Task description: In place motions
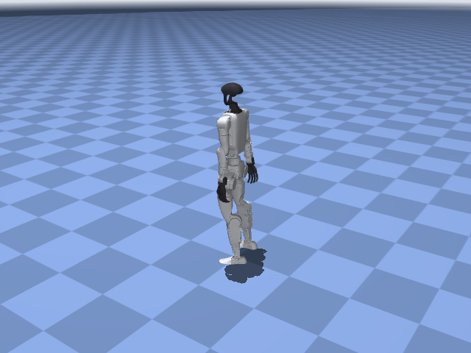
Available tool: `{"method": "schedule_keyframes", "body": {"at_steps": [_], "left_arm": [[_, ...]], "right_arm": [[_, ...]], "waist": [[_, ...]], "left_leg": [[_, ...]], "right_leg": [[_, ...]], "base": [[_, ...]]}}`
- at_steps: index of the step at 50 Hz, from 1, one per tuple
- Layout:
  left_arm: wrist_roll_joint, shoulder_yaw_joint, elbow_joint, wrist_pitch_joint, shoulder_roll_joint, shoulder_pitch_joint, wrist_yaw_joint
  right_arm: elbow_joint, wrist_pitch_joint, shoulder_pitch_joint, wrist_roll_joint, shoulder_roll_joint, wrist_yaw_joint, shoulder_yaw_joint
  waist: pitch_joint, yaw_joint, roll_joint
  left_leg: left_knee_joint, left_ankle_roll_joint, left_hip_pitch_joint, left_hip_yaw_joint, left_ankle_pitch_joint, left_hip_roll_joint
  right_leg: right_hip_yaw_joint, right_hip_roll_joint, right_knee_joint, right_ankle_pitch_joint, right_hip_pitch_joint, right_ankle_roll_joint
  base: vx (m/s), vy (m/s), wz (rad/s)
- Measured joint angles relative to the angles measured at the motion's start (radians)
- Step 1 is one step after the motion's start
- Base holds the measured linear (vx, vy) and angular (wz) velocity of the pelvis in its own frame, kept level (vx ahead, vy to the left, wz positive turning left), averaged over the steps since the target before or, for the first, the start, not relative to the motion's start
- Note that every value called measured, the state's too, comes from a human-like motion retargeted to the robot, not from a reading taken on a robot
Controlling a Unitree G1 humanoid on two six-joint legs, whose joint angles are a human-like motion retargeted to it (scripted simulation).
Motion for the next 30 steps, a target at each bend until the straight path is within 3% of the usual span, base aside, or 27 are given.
{"method": "schedule_keyframes", "body": {"at_steps": [8,17,23,30], "left_arm": [[0.011,0.010,-0.035,-0.011,0.017,-0.007,-0.003],[0.008,0.034,-0.078,-0.016,0.028,-0.012,-0.009],[0.033,0.046,-0.091,-0.033,0.025,0.020,0.024],[-0.001,0.128,-0.010,-0.011,0.015,0.045,0.117]], "right_arm": [[0.028,-0.004,0.007,0.023,-0.018,0.005,-0.007],[0.065,-0.016,0.024,0.052,-0.038,0.015,-0.020],[0.075,-0.017,0.035,0.044,-0.057,0.012,-0.015],[0.045,-0.025,0.033,0.034,-0.073,-0.025,-0.035]], "waist": [[0.012,0.042,-0.004],[0.023,0.135,-0.010],[0.023,0.237,-0.017],[0.039,0.381,-0.029]], "left_leg": [[0.028,0.003,-0.058,-0.109,0.031,-0.022],[0.060,-0.024,-0.160,-0.322,0.096,-0.075],[0.065,-0.066,-0.218,-0.479,0.148,-0.136],[0.049,-0.154,-0.260,-0.610,0.196,-0.202]], "right_leg": [[-0.089,-0.026,0.006,-0.037,0.038,-0.007],[-0.305,-0.058,0.018,-0.119,0.131,-0.011],[-0.465,-0.059,0.034,-0.190,0.203,-0.008],[-0.631,-0.044,0.065,-0.261,0.271,0.010]], "base": [[-0.05,0.16,0.74],[-0.13,0.29,1.54],[-0.24,0.27,1.94],[-0.33,0.17,2.03]]}}
